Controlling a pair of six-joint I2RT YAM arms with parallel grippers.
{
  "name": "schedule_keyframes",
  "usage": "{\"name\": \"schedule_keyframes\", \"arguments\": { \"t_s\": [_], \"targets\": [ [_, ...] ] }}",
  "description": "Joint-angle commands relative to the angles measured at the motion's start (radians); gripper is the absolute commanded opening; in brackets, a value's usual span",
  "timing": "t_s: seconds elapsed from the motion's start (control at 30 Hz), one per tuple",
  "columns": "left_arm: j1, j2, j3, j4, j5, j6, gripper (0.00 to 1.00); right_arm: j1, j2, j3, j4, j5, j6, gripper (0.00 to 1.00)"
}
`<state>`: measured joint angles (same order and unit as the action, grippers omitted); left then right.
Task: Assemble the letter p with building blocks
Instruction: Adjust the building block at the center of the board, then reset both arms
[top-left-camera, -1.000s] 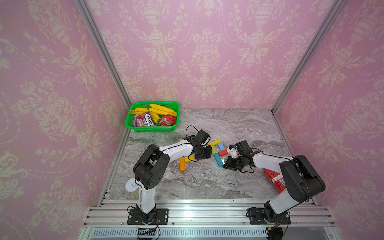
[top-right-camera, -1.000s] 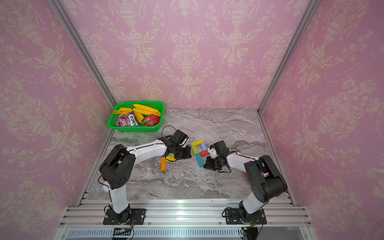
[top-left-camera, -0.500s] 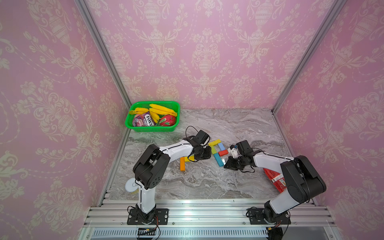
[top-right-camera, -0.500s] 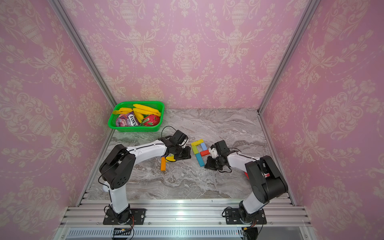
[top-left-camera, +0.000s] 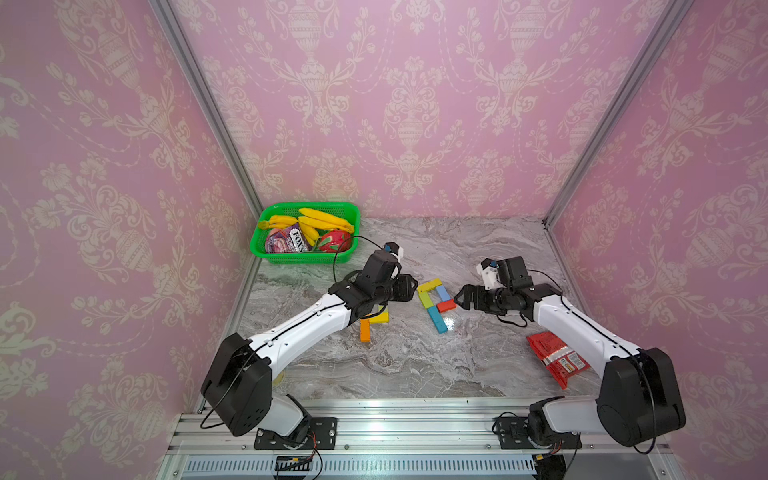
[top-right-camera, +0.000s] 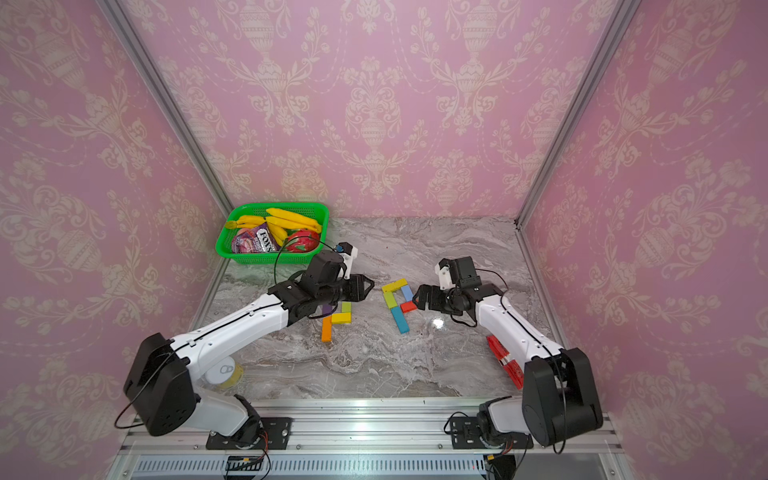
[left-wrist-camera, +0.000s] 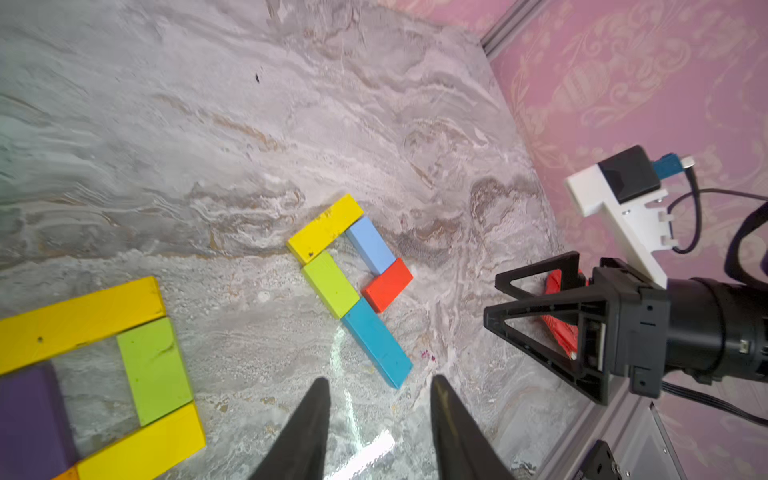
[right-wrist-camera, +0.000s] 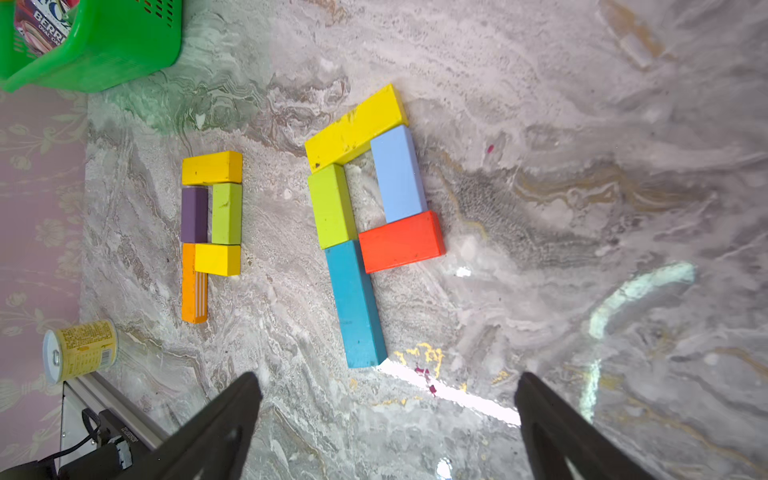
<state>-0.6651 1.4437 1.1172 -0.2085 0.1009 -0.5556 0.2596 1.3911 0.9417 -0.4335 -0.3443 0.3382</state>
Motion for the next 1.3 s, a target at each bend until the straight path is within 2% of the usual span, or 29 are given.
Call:
{"name": "schedule_keyframes", "arguments": {
  "t_s": [0.0, 0.1, 0.17, 0.27, 0.4, 0.47, 0.5, 0.53, 0.6, 0.67, 0.73, 0.8, 0.87, 0.97, 1.03, 1.13, 1.2, 1.27],
  "targets": [
    [0.014, 0.027, 0.021, -0.091, -0.128, 0.083, 0.56, -0.017, 0.052, 0.049, -0.042, 0.033, -0.041, 1.00],
    [0.013, -0.025, -0.031, -0.033, -0.132, 0.085, 0.69, -0.018, 0.051, 0.062, 0.004, 0.009, -0.030, 1.00],
    [0.014, -0.092, -0.093, 0.024, -0.181, 0.094, 0.79, -0.018, 0.045, 0.069, 0.028, 0.008, -0.028, 1.00],
    [0.015, -0.203, -0.169, 0.081, -0.332, 0.171, 0.99, -0.019, 0.024, 0.073, 0.073, 0.033, -0.033, 1.00],
    [0.070, -0.328, -0.254, 0.147, -0.563, 0.307, 0.99, -0.023, 0.006, 0.101, 0.135, 0.175, -0.051, 1.00],
    [0.154, -0.397, -0.343, 0.255, -0.595, 0.340, 0.99, -0.031, 0.034, 0.142, 0.140, 0.327, -0.058, 1.00],
    [0.219, -0.431, -0.425, 0.353, -0.575, 0.367, 0.99, -0.045, 0.061, 0.169, 0.141, 0.386, -0.069, 1.00],
    [0.268, -0.454, -0.504, 0.464, -0.567, 0.402, 0.99, -0.061, 0.086, 0.185, 0.158, 0.429, -0.084, 1.00],
    [0.342, -0.442, -0.616, 0.643, -0.633, 0.442, 0.99, -0.098, 0.112, 0.157, 0.271, 0.461, -0.098, 1.00],
    [0.412, -0.387, -0.632, 0.649, -0.599, 0.455, 0.99, -0.133, 0.118, 0.075, 0.447, 0.442, -0.104, 1.00],
    [0.446, -0.298, -0.644, 0.684, -0.602, 0.487, 0.99, -0.140, 0.131, -0.006, 0.579, 0.503, -0.127, 1.00],
    [0.454, -0.247, -0.695, 0.819, -0.591, 0.534, 0.99, -0.140, 0.149, -0.057, 0.645, 0.539, -0.166, 1.00],
    [0.485, -0.216, -0.738, 0.911, -0.572, 0.533, 0.99, -0.140, 0.167, -0.074, 0.644, 0.591, -0.179, 1.00],
    [0.583, -0.153, -0.753, 0.947, -0.478, 0.490, 0.99, -0.150, 0.169, -0.102, 0.646, 0.650, -0.183, 1.00],
    [0.628, -0.159, -0.733, 0.900, -0.400, 0.484, 0.99, -0.152, 0.136, -0.153, 0.706, 0.690, -0.193, 1.00],
    [0.629, -0.120, -0.722, 0.890, -0.359, 0.538, 0.99, -0.153, 0.105, -0.188, 0.726, 0.687, -0.214, 1.00],
    [0.629, -0.132, -0.697, 0.731, -0.357, 0.519, 0.99, -0.152, 0.108, -0.172, 0.678, 0.680, -0.223, 1.00],
    [0.631, -0.107, -0.801, 0.933, -0.383, 0.541, 0.99, -0.152, 0.100, -0.178, 0.671, 0.680, -0.226, 1.00]
  ]
}}
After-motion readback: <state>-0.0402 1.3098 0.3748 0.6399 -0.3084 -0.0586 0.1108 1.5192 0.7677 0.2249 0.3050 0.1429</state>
